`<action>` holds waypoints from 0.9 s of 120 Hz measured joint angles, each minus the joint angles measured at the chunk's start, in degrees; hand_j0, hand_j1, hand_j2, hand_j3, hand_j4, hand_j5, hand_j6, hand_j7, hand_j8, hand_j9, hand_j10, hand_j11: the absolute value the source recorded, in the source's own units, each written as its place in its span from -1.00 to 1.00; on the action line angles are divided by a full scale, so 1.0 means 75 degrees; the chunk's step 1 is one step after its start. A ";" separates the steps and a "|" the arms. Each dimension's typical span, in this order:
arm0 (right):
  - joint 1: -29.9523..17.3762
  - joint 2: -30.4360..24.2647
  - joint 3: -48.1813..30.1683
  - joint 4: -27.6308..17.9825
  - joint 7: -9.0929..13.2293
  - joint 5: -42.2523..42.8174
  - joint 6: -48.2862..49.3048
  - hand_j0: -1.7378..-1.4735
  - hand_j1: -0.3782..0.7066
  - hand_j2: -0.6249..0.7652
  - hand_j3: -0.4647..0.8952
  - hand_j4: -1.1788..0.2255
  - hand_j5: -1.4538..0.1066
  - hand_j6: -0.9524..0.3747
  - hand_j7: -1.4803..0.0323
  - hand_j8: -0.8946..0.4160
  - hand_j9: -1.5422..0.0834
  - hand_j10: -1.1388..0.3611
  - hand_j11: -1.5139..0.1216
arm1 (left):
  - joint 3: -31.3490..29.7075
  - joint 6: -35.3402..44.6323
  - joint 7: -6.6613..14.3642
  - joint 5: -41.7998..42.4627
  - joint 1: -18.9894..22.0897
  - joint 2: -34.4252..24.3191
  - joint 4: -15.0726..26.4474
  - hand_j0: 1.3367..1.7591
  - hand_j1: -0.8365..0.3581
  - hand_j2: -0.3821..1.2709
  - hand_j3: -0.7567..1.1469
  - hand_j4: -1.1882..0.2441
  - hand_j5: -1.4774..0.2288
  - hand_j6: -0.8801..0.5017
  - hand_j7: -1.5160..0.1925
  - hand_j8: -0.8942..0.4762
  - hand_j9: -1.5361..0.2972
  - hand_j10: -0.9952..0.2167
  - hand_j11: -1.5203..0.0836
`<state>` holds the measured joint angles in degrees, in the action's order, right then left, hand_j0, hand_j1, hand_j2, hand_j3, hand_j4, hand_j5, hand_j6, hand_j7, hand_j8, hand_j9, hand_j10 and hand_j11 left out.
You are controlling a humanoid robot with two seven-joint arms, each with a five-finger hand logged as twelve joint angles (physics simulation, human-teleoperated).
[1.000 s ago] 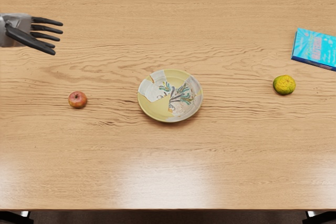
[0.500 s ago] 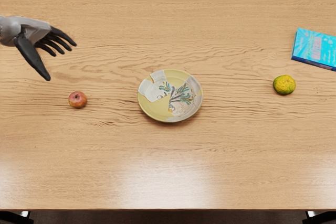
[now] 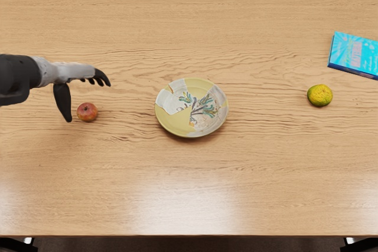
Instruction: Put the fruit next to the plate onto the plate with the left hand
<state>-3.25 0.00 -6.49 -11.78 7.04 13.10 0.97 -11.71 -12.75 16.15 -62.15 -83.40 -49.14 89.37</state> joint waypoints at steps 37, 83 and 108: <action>0.0000 0.0000 0.0002 0.0000 0.0000 0.0000 0.0000 -0.40 -0.87 -0.11 -0.32 0.63 0.81 0.39 0.90 0.32 0.84 0.47 0.80 | -0.0912 0.0795 0.0552 -0.0699 0.0017 0.0951 -0.0259 0.52 0.49 -0.47 -0.20 0.31 0.35 -0.09 0.39 -0.07 0.32 0.22 0.49; 0.0000 0.0000 0.0001 0.0000 -0.0001 0.0000 0.0001 -0.40 -0.87 -0.11 -0.32 0.63 0.81 0.39 0.90 0.32 0.84 0.47 0.80 | -0.1562 0.1296 0.1119 -0.0762 0.0263 0.1431 -0.0950 0.52 0.48 -0.47 -0.20 0.30 0.35 -0.10 0.39 -0.07 0.32 0.22 0.49; 0.0000 0.0000 0.0001 0.0000 0.0000 0.0000 0.0000 -0.40 -0.87 -0.11 -0.32 0.63 0.81 0.39 0.90 0.32 0.84 0.47 0.80 | -0.1613 0.2171 0.1122 -0.0876 0.0528 0.1524 -0.1080 0.52 0.48 -0.47 -0.20 0.30 0.35 -0.10 0.39 -0.07 0.32 0.22 0.49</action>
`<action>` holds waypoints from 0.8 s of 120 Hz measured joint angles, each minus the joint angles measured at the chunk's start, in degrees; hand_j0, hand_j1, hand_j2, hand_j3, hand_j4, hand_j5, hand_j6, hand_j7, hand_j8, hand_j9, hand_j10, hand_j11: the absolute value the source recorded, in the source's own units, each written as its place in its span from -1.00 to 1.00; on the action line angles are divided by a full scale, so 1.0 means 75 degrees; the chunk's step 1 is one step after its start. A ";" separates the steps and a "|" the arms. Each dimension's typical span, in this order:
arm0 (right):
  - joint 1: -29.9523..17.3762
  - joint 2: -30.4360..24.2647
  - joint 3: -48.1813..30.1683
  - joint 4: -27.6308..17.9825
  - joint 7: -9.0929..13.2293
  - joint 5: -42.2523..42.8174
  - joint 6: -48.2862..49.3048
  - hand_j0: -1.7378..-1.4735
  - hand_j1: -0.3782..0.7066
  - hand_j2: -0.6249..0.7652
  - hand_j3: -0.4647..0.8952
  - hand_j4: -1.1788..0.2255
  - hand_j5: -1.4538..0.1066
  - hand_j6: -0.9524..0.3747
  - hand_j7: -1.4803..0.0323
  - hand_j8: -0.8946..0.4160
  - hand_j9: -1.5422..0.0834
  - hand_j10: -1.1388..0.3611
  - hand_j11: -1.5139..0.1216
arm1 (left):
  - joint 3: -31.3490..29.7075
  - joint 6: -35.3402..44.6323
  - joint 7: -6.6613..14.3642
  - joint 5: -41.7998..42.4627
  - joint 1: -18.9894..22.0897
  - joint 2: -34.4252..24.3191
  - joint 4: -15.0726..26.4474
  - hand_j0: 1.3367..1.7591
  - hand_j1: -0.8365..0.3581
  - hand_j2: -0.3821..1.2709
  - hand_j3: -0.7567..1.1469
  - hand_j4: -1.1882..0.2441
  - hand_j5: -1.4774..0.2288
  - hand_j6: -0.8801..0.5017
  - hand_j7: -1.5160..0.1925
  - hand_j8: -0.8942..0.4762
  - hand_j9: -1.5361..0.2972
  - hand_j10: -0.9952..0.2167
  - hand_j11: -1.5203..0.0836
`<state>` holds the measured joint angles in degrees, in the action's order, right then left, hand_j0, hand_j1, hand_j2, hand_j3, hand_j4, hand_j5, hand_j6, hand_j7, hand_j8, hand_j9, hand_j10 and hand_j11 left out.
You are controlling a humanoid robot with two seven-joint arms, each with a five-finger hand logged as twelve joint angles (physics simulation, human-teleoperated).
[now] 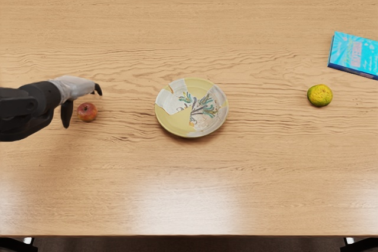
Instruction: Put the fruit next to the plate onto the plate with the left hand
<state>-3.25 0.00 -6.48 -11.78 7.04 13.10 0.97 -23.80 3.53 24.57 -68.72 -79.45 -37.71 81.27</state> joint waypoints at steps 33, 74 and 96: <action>0.0000 0.0000 0.0000 -0.0001 0.0000 0.0000 0.0000 -0.40 -0.87 -0.11 -0.32 0.63 0.81 0.39 0.90 0.32 0.84 0.47 0.80 | -0.0003 0.0697 -0.0118 0.0064 0.0222 0.0215 0.0018 0.52 0.48 -0.47 -0.20 0.30 0.35 -0.10 0.39 -0.07 0.32 0.22 0.49; 0.0000 0.0000 -0.0003 0.0000 -0.0001 0.0000 0.0000 -0.40 -0.87 -0.11 -0.32 0.63 0.81 0.39 0.90 0.32 0.84 0.47 0.80 | -0.0073 0.1128 -0.0270 0.0391 0.0382 0.0246 -0.0066 0.52 0.37 -0.46 -0.20 0.22 0.26 -0.18 0.30 -0.15 0.24 0.13 0.39; 0.0000 0.0000 -0.0001 0.0000 0.0001 0.0000 0.0001 -0.40 -0.87 -0.11 -0.32 0.63 0.81 0.39 0.90 0.32 0.84 0.47 0.80 | -0.0148 0.1288 -0.0281 0.0369 0.0460 0.0235 -0.0092 0.52 0.20 -0.44 -0.20 0.11 0.14 -0.30 0.18 -0.27 0.12 -0.01 0.26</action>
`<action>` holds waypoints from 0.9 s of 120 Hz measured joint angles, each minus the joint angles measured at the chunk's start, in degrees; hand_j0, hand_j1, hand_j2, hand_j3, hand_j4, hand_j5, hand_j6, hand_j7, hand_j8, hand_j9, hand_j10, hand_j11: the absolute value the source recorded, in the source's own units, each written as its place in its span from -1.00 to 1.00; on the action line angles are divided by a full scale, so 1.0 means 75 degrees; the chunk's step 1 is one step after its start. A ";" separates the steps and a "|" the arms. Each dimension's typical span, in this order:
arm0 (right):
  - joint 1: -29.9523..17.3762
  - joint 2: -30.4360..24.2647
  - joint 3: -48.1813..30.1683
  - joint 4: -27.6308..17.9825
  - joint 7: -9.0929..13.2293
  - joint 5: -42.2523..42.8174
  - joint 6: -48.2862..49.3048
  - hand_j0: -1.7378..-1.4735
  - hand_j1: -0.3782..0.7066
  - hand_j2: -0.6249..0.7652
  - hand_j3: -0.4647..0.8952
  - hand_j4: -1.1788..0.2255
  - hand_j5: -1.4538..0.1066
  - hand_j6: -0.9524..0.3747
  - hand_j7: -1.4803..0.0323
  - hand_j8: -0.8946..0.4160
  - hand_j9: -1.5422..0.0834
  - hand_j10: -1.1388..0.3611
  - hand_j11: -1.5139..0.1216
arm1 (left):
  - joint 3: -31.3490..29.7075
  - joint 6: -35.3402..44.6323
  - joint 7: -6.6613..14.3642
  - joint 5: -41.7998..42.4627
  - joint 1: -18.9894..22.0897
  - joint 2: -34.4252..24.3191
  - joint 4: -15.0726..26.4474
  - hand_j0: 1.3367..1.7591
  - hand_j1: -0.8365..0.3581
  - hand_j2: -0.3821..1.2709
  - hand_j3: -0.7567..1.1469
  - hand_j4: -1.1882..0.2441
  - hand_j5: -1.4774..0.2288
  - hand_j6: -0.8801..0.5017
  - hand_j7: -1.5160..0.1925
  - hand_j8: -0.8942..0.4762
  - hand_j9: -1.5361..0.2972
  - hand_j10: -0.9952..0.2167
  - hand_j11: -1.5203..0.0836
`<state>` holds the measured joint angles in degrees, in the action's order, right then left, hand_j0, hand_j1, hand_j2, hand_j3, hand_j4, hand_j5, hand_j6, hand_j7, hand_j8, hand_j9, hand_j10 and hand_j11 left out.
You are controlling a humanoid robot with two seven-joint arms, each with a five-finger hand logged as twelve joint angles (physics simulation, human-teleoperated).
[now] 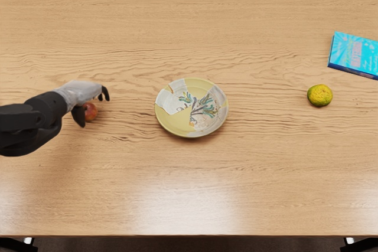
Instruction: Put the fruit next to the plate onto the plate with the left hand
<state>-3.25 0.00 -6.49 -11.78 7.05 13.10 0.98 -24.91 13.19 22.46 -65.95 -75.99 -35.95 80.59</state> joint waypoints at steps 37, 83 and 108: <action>0.0000 0.0000 -0.0002 0.0000 -0.0001 0.0000 -0.0001 -0.40 -0.87 -0.11 -0.32 0.63 0.81 0.39 0.90 0.32 0.84 0.47 0.80 | -0.0039 0.0198 -0.0007 -0.0017 0.0105 0.0005 -0.0008 0.52 0.10 -0.43 -0.20 0.04 0.06 -0.37 0.10 -0.34 0.05 -0.09 0.18; 0.0000 0.0000 0.0001 0.0000 -0.0002 0.0000 -0.0001 -0.40 -0.87 -0.11 -0.32 0.63 0.81 0.39 0.90 0.32 0.84 0.47 0.80 | -0.0199 0.0453 -0.0005 -0.0039 0.0135 0.0011 0.0001 0.39 -0.15 -0.34 0.20 -0.23 -0.25 -0.39 -0.22 -0.36 -0.25 -0.40 -0.16; 0.0000 0.0000 0.0000 0.0000 -0.0002 0.0000 -0.0001 -0.40 -0.87 -0.11 -0.32 0.63 0.81 0.39 0.90 0.32 0.84 0.47 0.80 | -0.0204 0.0445 -0.0011 -0.0017 0.0136 0.0012 0.0003 0.42 -0.22 -0.27 0.22 -0.41 -0.51 -0.21 -0.46 -0.19 -0.48 -0.41 -0.43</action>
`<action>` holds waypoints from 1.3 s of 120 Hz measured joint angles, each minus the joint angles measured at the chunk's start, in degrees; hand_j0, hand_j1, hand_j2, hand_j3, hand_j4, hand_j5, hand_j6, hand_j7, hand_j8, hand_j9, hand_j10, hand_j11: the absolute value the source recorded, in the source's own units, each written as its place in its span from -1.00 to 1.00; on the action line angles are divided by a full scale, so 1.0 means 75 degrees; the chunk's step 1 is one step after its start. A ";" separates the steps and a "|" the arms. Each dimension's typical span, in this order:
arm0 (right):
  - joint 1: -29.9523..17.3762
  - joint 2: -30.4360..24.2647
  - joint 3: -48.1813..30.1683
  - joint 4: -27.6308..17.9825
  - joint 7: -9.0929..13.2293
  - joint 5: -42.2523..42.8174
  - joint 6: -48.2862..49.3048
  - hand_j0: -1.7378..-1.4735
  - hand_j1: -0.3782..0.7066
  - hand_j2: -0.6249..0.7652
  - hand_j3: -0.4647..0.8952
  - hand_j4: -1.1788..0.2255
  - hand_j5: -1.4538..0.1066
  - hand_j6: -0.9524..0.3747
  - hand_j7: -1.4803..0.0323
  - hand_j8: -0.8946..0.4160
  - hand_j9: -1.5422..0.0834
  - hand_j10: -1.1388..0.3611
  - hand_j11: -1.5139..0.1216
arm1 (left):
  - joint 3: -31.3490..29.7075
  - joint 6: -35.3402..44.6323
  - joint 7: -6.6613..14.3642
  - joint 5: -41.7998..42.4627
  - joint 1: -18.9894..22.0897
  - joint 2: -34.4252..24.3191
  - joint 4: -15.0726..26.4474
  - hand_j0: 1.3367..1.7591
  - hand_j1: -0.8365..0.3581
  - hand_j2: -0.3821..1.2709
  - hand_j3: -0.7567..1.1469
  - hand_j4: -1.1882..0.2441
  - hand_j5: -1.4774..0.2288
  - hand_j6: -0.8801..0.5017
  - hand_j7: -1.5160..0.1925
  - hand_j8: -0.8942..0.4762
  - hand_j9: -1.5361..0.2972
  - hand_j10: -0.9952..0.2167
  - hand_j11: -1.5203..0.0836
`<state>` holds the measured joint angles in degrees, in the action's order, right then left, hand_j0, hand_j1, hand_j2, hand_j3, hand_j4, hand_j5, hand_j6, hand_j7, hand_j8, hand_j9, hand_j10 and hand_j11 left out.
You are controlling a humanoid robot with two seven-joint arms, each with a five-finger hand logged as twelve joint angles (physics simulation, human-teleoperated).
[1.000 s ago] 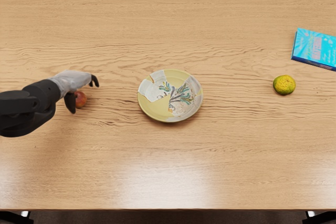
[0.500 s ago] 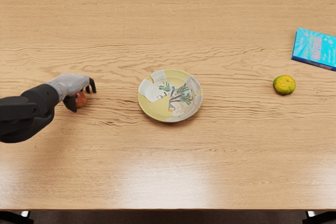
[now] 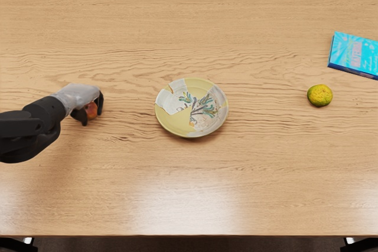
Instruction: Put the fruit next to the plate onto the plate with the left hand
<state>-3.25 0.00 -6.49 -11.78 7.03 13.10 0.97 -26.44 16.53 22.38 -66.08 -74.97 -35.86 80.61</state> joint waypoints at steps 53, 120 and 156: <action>0.0000 0.0000 -0.0001 0.0000 0.0000 0.0000 0.0000 -0.40 -0.87 -0.11 -0.32 0.63 0.81 0.39 0.90 0.31 0.84 0.47 0.80 | 0.0010 -0.0029 0.0004 0.0068 0.0011 0.0081 -0.0074 0.53 -0.19 -0.38 0.39 -0.56 -0.55 -0.17 -0.57 -0.11 -0.61 -0.39 -0.60; 0.0000 0.0000 -0.0001 0.0000 0.0000 0.0000 0.0000 -0.40 -0.87 -0.11 -0.32 0.63 0.81 0.39 0.90 0.31 0.84 0.47 0.80 | 0.0039 -0.0100 0.0005 0.0138 -0.0256 -0.0526 0.0287 0.42 -0.13 -0.37 0.11 -0.55 -0.58 -0.20 -0.60 -0.15 -0.65 -0.60 -0.62; 0.0000 0.0000 0.0001 0.0000 0.0000 0.0000 0.0000 -0.40 -0.87 -0.11 -0.32 0.63 0.81 0.39 0.90 0.32 0.84 0.47 0.80 | 0.0536 -0.0513 -0.0001 0.0751 -0.0978 -0.0842 0.0957 0.44 -0.23 -0.20 -0.13 -0.50 -0.68 -0.14 -0.62 -0.14 -0.64 -0.66 -0.62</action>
<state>-3.25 0.00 -6.48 -11.78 7.03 13.10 0.97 -22.43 12.68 22.38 -60.44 -82.30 -42.17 87.79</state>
